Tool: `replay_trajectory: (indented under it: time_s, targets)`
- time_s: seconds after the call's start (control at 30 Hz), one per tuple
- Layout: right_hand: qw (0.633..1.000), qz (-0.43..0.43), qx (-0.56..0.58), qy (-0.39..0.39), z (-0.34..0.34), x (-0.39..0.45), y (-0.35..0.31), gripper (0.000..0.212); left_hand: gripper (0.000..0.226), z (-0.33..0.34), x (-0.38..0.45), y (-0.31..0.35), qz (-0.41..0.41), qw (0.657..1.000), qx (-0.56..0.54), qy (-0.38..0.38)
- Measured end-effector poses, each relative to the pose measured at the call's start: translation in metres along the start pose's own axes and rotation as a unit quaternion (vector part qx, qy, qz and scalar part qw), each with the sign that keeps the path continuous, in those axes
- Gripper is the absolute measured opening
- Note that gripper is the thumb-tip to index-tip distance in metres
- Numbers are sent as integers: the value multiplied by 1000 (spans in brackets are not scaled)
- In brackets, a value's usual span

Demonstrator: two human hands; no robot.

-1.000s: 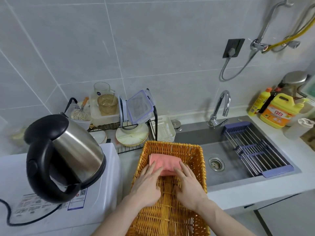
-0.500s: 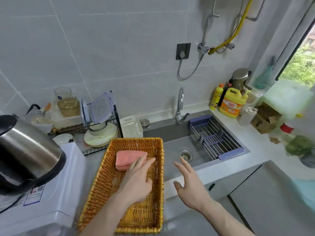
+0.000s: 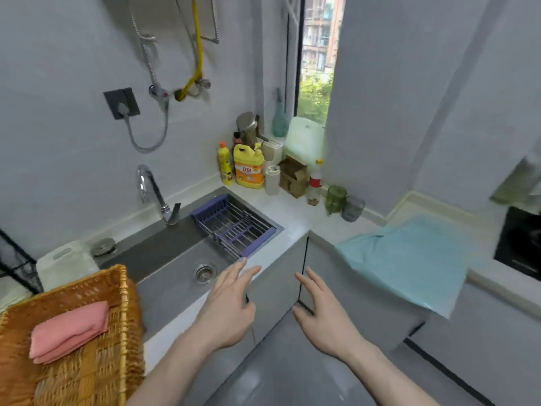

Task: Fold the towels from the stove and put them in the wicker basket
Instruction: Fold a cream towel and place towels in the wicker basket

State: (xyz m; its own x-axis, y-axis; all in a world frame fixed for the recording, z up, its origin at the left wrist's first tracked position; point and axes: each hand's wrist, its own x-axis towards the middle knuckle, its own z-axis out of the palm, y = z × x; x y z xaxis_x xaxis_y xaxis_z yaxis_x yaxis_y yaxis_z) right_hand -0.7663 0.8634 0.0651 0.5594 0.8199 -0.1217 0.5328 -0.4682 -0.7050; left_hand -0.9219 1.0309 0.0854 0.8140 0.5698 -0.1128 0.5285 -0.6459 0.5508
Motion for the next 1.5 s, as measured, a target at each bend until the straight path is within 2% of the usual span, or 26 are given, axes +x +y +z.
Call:
replay_trajectory:
  time_s: [0.13, 0.3, 0.5, 0.8, 1.1, 1.33, 1.5]
  targets:
    - [995, 65, 18, 75, -53, -23, 49, 68, 76, 27, 49, 68, 97, 994, 13, -53]
    - [973, 150, 38, 172, -110, -52, 105, 68, 78, 72, 110, 154, 216, 970, 24, -107]
    - [929, 239, 51, 279, -170, -90, 154, 67, 72, 125, 156, 243, 328, 930, 10, -167]
    - [854, 332, 64, 396, -229, -168, 214, 67, 68, 185, 167, 374, 437, 864, 34, -247]
    - [817, 384, 77, 424, -303, -257, 301, 64, 68, 280, 145, 509, 481, 831, 49, -276]
    - [821, 382, 56, 421, -380, -331, 386, 61, 66, 354, 116, 617, 481, 833, 43, -271]
    - [829, 363, 56, 422, -433, -366, 444, 61, 64, 398, 109, 672, 468, 839, 30, -275]
